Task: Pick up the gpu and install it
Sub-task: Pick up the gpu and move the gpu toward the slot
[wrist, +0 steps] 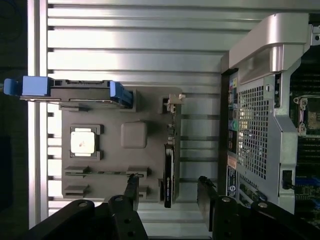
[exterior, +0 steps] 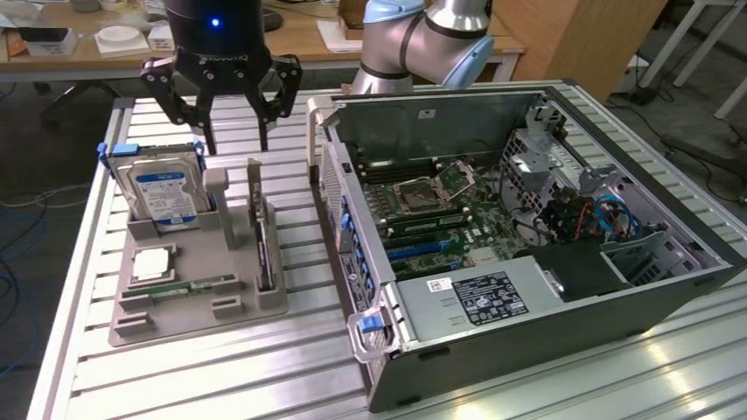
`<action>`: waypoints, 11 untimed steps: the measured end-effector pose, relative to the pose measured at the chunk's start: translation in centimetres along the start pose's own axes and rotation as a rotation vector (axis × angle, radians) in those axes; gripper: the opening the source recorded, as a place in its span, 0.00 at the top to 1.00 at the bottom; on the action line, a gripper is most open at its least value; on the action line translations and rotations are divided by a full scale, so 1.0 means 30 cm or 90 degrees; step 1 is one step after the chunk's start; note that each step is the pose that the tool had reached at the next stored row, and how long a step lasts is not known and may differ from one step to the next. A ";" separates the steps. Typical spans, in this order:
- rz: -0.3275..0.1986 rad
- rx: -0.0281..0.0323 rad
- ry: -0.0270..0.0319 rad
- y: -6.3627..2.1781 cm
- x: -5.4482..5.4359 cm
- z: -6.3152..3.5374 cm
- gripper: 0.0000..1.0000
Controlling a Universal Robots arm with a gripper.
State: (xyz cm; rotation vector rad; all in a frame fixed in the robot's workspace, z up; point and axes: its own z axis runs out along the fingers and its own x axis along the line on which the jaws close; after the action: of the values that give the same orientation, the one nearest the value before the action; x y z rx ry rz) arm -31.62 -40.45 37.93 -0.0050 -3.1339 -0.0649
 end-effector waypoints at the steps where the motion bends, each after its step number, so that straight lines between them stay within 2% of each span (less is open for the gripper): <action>1: 0.000 0.0000 0.0000 0.000 0.000 0.002 0.41; 11: 0.000 0.0000 0.0000 -0.003 0.000 0.028 0.41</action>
State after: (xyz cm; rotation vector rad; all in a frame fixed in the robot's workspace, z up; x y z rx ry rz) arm -31.62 -40.51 37.09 -0.0047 -3.1339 -0.0650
